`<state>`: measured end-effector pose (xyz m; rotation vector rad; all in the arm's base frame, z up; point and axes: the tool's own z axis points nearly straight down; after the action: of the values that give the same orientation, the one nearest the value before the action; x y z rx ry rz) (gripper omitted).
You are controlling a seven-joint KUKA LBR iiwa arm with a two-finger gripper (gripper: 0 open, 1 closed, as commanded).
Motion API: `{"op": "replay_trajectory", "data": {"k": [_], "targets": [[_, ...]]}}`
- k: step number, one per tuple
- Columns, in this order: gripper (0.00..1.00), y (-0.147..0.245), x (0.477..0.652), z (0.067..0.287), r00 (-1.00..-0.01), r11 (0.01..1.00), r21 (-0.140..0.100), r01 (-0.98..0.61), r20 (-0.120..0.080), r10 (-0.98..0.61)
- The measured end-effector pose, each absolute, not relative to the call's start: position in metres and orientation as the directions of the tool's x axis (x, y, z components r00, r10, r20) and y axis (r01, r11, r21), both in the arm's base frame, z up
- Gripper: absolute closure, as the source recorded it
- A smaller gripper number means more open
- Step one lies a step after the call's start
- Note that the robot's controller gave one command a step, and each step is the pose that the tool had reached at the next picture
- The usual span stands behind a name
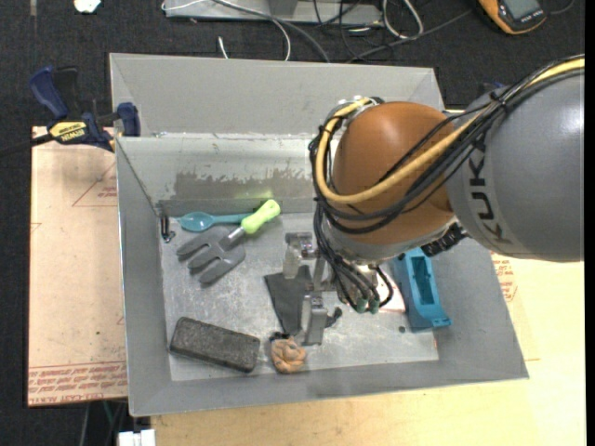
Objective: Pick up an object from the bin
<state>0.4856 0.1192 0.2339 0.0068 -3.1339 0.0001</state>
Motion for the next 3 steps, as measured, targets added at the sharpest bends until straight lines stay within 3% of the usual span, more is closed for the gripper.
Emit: {"op": "replay_trajectory", "data": {"k": [1,2,3], "targets": [[0.0,0.119,0.487,0.238,-1.0,1.0,0.001,0.0,0.0,0.0],[0.0,0.184,0.494,0.144,-1.0,1.0,0.004,0.006,-0.004,0.006],[0.0,0.246,0.492,0.066,-0.998,0.998,0.004,-0.065,-0.009,-0.065]]}}
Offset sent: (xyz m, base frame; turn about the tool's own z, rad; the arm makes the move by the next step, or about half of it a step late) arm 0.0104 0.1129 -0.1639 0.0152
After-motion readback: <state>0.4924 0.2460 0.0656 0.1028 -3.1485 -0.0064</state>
